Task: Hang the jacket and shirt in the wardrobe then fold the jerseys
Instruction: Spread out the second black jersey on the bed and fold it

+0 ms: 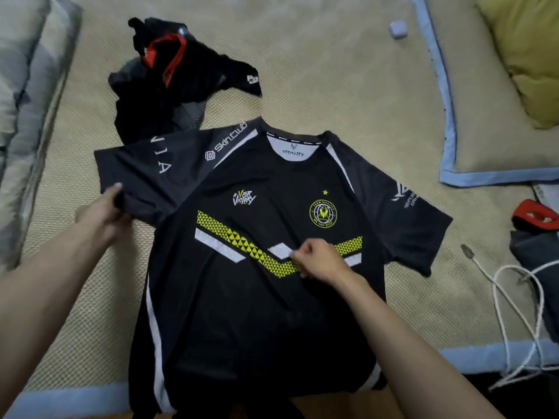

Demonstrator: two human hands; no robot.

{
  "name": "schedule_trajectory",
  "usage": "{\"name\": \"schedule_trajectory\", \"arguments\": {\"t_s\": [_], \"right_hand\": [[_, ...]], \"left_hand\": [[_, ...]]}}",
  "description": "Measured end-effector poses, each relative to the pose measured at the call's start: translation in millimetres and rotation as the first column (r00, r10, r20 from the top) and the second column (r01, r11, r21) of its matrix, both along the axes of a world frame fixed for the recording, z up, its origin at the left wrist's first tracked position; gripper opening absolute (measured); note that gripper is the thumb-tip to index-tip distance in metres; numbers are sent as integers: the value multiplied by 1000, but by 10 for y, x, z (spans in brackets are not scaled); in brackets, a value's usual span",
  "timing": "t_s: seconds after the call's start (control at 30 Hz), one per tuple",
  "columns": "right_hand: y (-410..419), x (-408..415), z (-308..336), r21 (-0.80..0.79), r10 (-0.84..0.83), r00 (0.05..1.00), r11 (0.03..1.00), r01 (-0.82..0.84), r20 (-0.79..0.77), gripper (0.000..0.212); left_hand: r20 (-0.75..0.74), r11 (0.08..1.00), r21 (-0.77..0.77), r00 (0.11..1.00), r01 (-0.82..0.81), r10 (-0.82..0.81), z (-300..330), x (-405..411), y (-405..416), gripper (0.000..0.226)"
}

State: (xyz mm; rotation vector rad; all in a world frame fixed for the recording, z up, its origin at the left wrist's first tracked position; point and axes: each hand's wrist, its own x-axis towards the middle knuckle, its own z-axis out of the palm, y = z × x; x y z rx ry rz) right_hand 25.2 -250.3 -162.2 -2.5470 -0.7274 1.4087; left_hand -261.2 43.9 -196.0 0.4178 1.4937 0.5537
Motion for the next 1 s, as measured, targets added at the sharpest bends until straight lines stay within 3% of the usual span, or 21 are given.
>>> {"name": "schedule_trajectory", "arguments": {"t_s": [0.1, 0.17, 0.2, 0.27, 0.37, 0.43, 0.5, 0.6, 0.7, 0.77, 0.83, 0.87, 0.9, 0.93, 1.0], "right_hand": [[571, -231, -10, 155, -82, 993, 983, 94, -83, 25], [901, -399, 59, 270, -184, 943, 927, 261, -278, 28], [1045, -454, 139, 297, -217, 891, 889, 348, -398, 33], [1266, -499, 368, 318, -203, 776, 828, 462, -597, 49], [1396, -421, 679, 320, -193, 643, 740, 592, -741, 67], [1303, -293, 766, 351, -292, 654, 657, 667, -698, 59], [1074, -62, 796, 350, -421, 606, 541, 765, -675, 32], [597, 399, 761, 325, -546, 504, 395, 859, -668, 10], [143, 799, 625, 398, -657, 536, 365, 842, -530, 9], [-115, 1007, 478, 462, -709, 559, 359, 811, -429, 10], [-375, 1184, 242, 485, -779, 527, 335, 808, -340, 13], [-504, 1257, 97, 472, -811, 494, 318, 822, -313, 15], [-628, 1311, -54, 447, -836, 463, 307, 840, -296, 14], [-750, 1346, -195, 414, -850, 445, 311, 856, -283, 13], [-918, 1373, -352, 344, -853, 441, 340, 875, -279, 15]], "left_hand": [[36, 997, 41, 997, 69, -70, 130, 74, 117, 10], [35, 953, 252, 983, 166, -181, 446, 264, 23, 17], [3, 891, 381, 963, 248, -270, 620, 380, -63, 21], [-174, 679, 565, 872, 470, -458, 962, 667, -327, 19], [-415, 311, 622, 640, 718, -646, 1127, 1168, -744, 16], [-488, 156, 588, 502, 793, -714, 1074, 1530, -983, 19], [-497, 61, 524, 363, 850, -788, 1007, 1861, -1157, 36], [-332, -45, 513, 150, 857, -931, 963, 2297, -1437, 39], [-181, -177, 544, -92, 820, -979, 1026, 2648, -1713, 54], [-195, -198, 532, -109, 823, -975, 1025, 2837, -1703, 50], [-475, -251, 468, 2, 848, -880, 921, 3013, -1483, 42], [-676, -333, 359, -3, 872, -737, 827, 3076, -1312, 40], [-824, -411, 181, -90, 894, -559, 726, 3123, -1137, 41], [-883, -449, -28, -232, 893, -408, 629, 3148, -976, 46], [-838, -484, -321, -482, 814, -255, 472, 3162, -755, 58]]}}
